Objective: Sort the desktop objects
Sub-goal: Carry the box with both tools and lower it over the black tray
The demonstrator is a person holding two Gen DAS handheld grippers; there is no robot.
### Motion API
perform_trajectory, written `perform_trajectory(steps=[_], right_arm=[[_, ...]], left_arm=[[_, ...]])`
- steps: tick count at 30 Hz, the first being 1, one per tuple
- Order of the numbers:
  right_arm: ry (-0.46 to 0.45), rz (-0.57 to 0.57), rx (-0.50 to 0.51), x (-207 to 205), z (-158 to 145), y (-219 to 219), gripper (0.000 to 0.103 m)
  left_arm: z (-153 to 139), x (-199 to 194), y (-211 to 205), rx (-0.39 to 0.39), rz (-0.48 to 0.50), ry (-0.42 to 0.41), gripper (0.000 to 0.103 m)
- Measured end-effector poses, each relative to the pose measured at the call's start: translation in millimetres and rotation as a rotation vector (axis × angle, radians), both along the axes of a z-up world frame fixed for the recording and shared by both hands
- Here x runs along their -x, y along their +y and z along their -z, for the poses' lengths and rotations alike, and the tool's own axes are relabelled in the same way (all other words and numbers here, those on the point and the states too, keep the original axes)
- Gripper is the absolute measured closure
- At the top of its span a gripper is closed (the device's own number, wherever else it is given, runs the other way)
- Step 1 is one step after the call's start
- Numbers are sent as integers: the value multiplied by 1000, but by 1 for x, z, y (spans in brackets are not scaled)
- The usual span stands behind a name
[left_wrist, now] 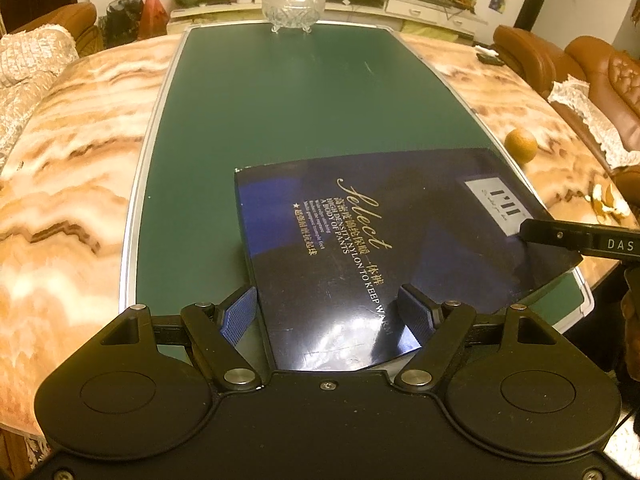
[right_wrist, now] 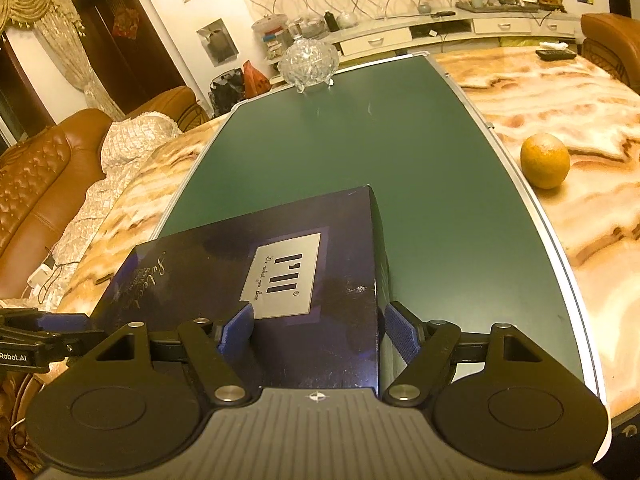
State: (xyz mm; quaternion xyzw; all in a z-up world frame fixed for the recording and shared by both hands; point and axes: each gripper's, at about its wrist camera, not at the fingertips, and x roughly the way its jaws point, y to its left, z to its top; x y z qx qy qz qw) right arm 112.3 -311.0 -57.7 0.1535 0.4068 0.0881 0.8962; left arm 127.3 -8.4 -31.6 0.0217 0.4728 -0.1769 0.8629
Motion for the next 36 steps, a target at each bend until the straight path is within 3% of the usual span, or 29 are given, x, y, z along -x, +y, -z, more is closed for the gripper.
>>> perform_trajectory(steps=[25,33,36], right_arm=[[8,28,-17,4,11,-2,27],[-60,58,59,18,-3,4,27],[-71,49,100,25,-6,8,33]], left_arm=[[14,1,0,9,1,12,25],[0,9,-3,1,-4,-43,21],[-1,12,-7,-2,-2,-44,21]])
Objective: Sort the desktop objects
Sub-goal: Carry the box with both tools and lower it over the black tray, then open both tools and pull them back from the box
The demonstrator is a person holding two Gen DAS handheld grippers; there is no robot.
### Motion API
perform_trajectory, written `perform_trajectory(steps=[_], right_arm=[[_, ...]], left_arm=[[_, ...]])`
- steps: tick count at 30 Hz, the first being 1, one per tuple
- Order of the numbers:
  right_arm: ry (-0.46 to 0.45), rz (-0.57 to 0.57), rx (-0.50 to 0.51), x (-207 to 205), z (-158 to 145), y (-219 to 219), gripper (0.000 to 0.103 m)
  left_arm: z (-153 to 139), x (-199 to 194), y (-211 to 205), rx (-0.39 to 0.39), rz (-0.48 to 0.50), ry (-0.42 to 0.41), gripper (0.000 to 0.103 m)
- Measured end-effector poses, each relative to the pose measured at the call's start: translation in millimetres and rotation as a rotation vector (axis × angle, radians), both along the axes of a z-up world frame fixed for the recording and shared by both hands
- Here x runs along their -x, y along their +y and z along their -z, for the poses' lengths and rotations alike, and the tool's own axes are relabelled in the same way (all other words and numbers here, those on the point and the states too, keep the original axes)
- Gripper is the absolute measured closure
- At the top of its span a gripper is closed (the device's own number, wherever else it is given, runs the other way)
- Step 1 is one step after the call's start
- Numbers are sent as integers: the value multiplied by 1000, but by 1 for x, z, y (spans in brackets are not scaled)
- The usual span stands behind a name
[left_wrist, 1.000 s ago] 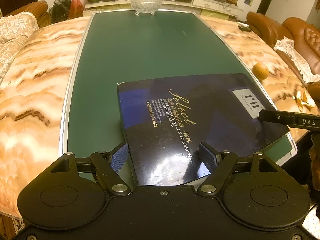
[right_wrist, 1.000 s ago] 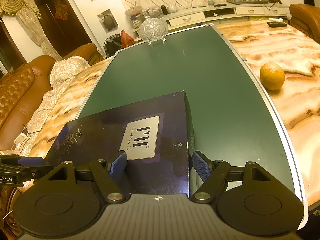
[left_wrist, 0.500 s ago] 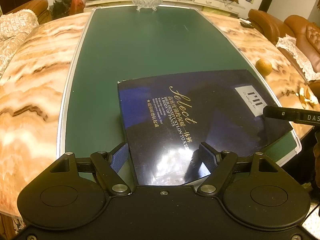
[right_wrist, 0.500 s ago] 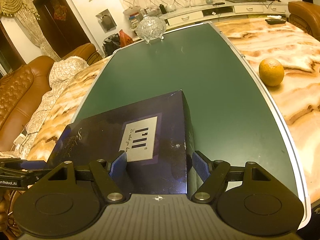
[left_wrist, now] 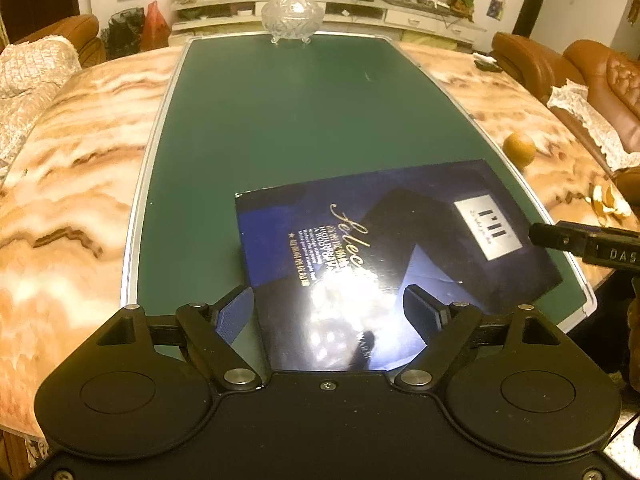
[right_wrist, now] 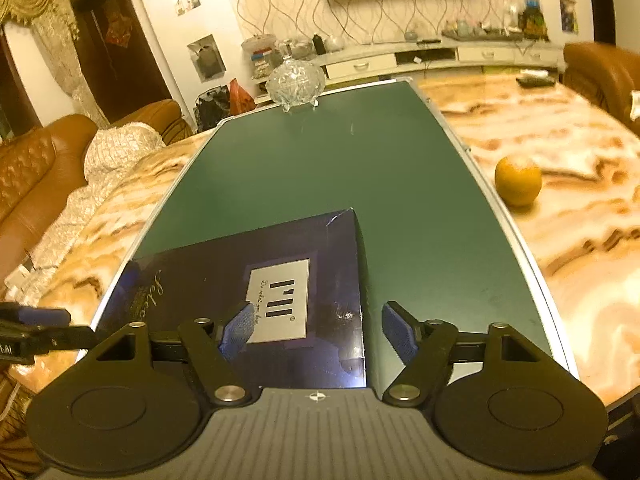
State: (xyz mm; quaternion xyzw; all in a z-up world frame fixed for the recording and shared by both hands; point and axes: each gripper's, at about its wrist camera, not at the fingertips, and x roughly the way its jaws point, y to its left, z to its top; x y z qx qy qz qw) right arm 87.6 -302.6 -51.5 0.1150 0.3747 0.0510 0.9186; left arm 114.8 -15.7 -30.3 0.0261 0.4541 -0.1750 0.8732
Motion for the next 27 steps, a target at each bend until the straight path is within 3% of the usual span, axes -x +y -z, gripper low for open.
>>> perform_trajectory(steps=[4,16,19,27], right_arm=[[17,-7,49,9,2,6,43],[100,-10,47,18,24,4,43],[94,3,33,23,22,1,43],[64,53,39,40,9,7,30]], left_arm=[[3,6,-9,-26,3,-5,20],[23,15,-20,-86,-25,22,15],[23,18,-13,-75,-71,33,7],[13,37,-9,-134,-154,32,1]])
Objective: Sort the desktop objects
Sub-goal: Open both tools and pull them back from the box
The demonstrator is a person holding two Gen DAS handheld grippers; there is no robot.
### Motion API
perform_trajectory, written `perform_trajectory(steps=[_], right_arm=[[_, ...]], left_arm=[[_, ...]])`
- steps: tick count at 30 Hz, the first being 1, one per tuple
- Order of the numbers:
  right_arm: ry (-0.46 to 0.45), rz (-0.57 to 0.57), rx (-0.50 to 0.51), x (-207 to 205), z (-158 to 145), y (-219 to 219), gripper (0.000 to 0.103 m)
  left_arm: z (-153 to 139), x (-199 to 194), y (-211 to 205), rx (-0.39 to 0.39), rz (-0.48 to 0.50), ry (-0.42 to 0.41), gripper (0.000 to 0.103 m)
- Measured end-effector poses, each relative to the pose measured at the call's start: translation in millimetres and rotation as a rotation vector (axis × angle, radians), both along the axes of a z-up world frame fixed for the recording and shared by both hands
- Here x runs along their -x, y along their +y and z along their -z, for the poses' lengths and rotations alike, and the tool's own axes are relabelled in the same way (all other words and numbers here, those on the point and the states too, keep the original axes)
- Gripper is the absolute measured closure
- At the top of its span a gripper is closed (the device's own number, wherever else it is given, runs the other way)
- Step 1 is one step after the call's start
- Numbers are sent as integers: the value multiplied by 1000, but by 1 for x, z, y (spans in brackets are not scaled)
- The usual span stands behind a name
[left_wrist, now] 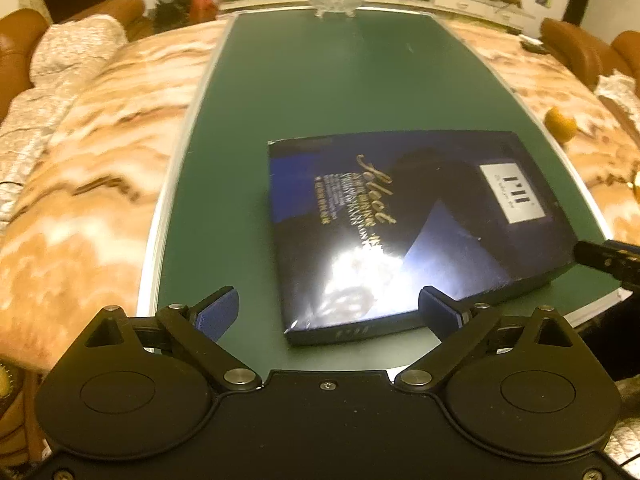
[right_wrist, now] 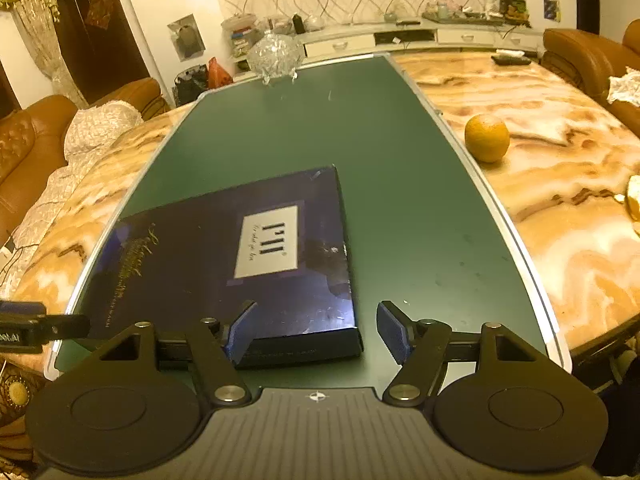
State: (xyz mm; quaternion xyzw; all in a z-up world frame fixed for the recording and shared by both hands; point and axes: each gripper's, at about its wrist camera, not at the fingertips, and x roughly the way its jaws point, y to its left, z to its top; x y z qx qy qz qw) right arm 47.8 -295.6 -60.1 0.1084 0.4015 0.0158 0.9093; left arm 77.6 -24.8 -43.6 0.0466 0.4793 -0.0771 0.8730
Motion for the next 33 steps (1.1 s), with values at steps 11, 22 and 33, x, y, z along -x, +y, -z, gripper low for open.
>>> perform_trajectory(steps=[11,22,33], right_arm=[[-46,51,77,50,-38,44,0],[36,50,142,97,-51,77,0],[55,17,155,123,-62,97,0]], left_arm=[[-16,47,10,-64,-131,-10,0],[-37,100,20,-38,-180,-39,0],[-45,126,24,-33,-161,-41,0]])
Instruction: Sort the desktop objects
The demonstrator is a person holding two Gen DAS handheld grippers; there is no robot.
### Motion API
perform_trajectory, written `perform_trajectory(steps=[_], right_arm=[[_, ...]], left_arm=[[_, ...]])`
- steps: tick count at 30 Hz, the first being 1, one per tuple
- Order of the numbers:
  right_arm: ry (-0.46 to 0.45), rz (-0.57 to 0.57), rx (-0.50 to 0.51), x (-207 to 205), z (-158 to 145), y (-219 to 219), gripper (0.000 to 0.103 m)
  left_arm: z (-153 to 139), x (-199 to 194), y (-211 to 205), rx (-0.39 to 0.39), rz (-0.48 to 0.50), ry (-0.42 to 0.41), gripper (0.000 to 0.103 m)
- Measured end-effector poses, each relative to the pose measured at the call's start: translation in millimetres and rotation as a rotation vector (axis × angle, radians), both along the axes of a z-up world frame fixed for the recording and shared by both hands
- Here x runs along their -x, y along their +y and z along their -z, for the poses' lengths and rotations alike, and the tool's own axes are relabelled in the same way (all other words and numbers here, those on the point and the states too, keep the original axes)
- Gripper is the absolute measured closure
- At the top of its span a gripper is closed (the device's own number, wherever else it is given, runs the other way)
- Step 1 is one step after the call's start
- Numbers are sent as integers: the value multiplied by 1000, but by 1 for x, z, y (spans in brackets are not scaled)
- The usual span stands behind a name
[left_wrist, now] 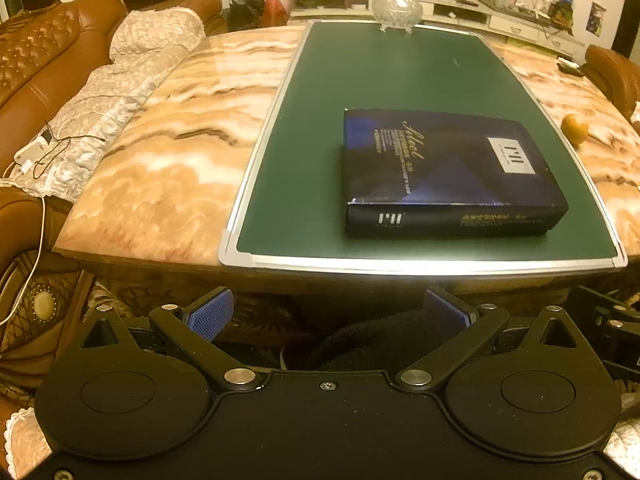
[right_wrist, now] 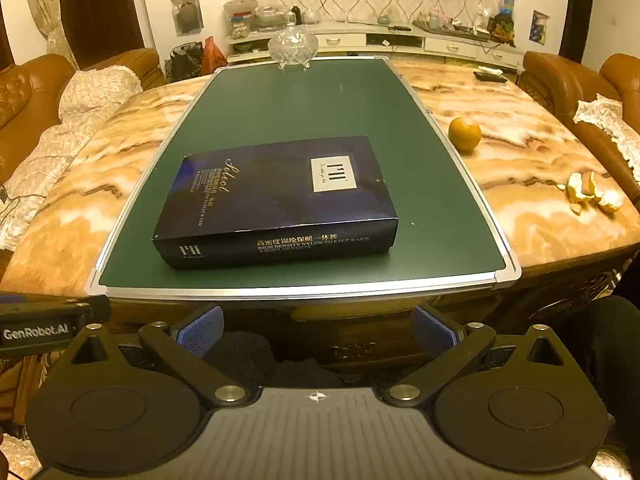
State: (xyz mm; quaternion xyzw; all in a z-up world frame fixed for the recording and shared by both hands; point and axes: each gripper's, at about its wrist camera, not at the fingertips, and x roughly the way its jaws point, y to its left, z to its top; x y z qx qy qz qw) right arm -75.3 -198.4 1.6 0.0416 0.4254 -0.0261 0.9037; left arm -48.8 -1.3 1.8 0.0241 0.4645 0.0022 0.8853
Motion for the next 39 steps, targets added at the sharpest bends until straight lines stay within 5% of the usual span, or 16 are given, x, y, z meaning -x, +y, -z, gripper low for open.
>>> perform_trajectory(steps=[39], right_arm=[[28,-2,16,7,0,10,0]], left_arm=[[3,12,-6,3,41,15,0]])
